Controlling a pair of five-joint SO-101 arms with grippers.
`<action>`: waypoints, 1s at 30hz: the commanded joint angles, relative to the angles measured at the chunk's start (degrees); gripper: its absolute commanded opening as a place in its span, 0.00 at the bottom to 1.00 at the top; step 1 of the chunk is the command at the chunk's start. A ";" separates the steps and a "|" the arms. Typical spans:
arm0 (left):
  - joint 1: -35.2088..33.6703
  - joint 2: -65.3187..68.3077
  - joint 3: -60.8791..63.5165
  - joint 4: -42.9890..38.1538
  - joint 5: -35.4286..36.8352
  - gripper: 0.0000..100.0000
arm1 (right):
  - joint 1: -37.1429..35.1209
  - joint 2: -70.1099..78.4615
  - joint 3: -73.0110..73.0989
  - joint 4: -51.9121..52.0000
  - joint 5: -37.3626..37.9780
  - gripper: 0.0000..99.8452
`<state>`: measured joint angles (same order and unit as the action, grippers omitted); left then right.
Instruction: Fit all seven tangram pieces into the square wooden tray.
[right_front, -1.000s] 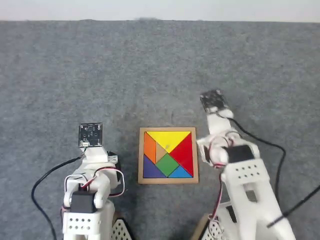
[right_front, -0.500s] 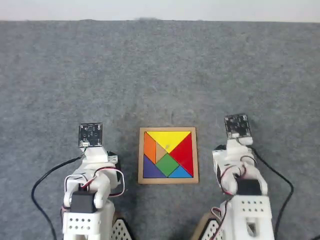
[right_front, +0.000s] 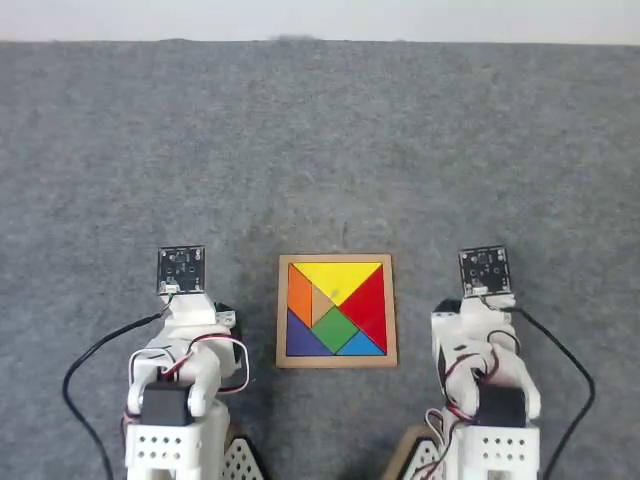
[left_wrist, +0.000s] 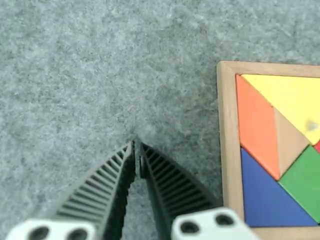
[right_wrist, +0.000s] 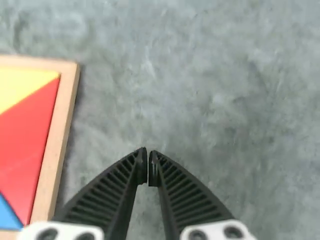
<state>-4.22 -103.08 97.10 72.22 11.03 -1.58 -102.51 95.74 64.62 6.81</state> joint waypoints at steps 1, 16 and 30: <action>-0.35 -1.14 -0.66 0.09 -0.53 0.01 | 0.92 -0.84 0.70 3.47 0.97 0.01; -0.35 -1.14 -0.66 0.09 -0.53 0.01 | 2.68 -0.84 0.70 4.18 0.97 0.01; -0.35 -1.14 -0.66 0.09 -0.53 0.01 | 2.68 -0.84 0.70 4.18 0.97 0.01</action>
<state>-4.22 -103.08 97.10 72.22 11.03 0.18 -102.51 95.74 68.48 6.81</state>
